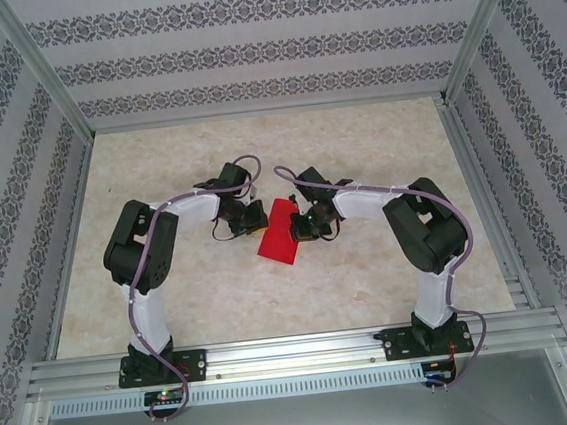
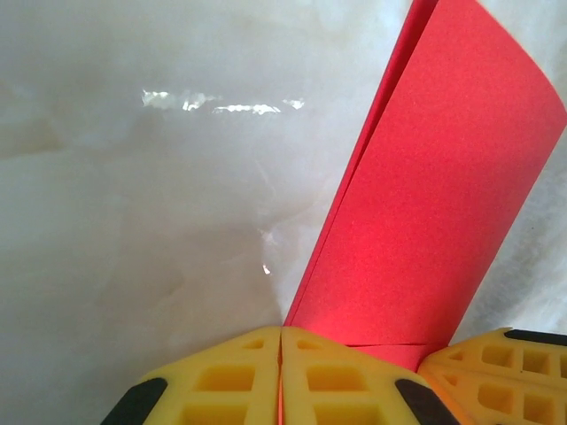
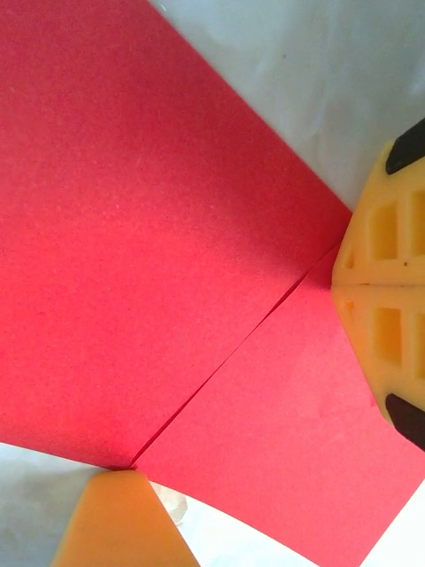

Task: Fold a paper plane with a square sheet of paper (pick it up from the middle)
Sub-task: Fold the triangle a second time at the center of the table.

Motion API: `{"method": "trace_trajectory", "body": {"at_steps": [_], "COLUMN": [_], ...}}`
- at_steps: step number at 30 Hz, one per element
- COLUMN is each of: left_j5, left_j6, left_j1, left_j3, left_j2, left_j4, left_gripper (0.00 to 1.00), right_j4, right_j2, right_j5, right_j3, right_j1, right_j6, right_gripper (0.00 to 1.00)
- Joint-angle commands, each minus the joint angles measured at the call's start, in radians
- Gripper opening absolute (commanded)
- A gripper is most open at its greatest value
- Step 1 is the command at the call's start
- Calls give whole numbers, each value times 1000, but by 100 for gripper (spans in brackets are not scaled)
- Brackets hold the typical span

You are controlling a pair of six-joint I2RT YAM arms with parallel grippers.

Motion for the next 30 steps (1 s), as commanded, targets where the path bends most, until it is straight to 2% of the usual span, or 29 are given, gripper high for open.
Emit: {"method": "trace_trajectory", "body": {"at_steps": [1, 7, 12, 18, 24, 30], "left_j5": [-52, 32, 76, 96, 49, -5], "left_j6": [52, 15, -13, -13, -6, -2], "left_j1": [27, -14, -59, -72, -72, -73], "left_j3": [13, -44, -63, -37, -41, -77], "left_j2": [-41, -124, -72, 3, 27, 46], "left_j4": [-23, 43, 89, 103, 68, 31], "left_gripper": [10, 10, 8, 7, 7, 6], "right_j4": [-127, -114, -107, -79, -63, -31], "right_j2": [144, 125, 122, 117, 89, -76], "right_j5": [233, 203, 191, 174, 144, 69], "right_j3": [-98, -98, -95, -103, -104, -55], "right_j1": [2, 2, 2, 2, -8, -18], "right_j6": [-21, -17, -17, -22, -29, -4], "right_gripper": [5, 5, 5, 5, 5, 8]}}
